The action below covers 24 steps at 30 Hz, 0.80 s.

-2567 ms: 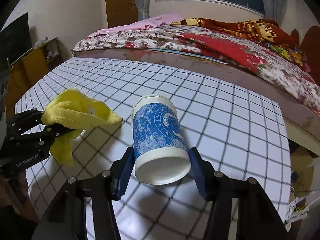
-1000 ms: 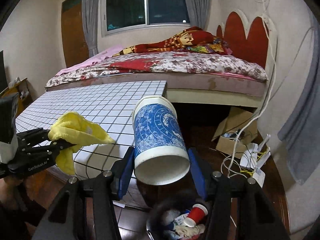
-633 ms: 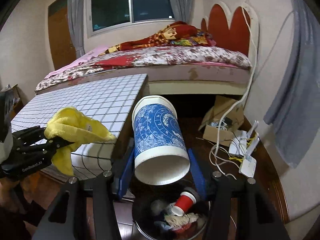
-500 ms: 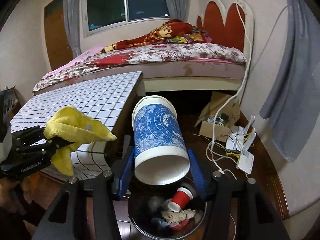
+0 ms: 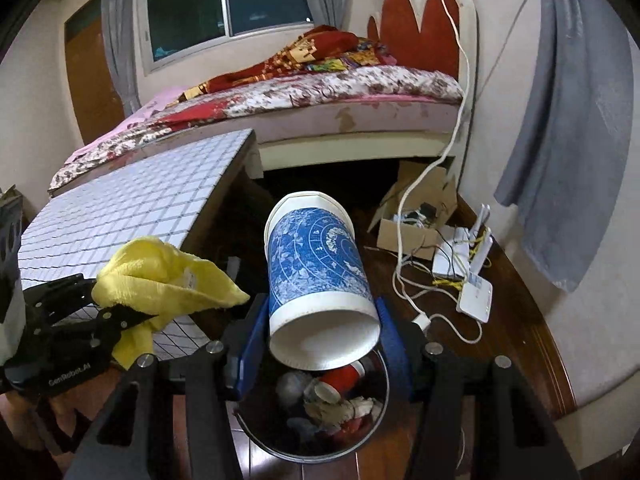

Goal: Collect trash
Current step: 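Carry the yellow cloth and blue cup over the black bin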

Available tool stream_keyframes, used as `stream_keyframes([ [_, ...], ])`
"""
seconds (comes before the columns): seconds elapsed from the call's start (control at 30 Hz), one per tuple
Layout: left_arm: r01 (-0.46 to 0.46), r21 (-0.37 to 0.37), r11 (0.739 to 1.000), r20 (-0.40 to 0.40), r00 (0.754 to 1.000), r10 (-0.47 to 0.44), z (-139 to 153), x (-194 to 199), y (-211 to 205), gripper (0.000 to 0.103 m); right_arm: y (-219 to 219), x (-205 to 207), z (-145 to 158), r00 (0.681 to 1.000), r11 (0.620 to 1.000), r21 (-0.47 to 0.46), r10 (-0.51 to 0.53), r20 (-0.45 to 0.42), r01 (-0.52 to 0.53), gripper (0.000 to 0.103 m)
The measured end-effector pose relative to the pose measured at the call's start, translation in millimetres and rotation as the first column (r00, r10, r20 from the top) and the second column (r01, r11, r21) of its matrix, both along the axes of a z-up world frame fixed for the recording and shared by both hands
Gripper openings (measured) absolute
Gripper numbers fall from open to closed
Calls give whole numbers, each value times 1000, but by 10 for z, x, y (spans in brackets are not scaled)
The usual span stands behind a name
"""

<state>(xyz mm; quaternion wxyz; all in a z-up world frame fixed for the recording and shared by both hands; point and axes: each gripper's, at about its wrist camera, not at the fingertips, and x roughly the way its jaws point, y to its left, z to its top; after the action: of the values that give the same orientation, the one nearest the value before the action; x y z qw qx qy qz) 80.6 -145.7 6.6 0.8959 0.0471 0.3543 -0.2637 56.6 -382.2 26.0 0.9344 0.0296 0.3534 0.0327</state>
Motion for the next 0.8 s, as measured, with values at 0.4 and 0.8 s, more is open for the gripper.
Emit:
stream_keyframes([
  [0.4, 34, 24, 999, -98, 995, -32, -404, 23, -221, 37, -159, 4, -441, 993, 1000, 9, -19, -114, 20, 56],
  [0.8, 39, 48, 998, -190, 981, -29, -820, 96, -293, 37, -140, 114, -975, 970, 1000, 26, 10, -244, -3, 56],
])
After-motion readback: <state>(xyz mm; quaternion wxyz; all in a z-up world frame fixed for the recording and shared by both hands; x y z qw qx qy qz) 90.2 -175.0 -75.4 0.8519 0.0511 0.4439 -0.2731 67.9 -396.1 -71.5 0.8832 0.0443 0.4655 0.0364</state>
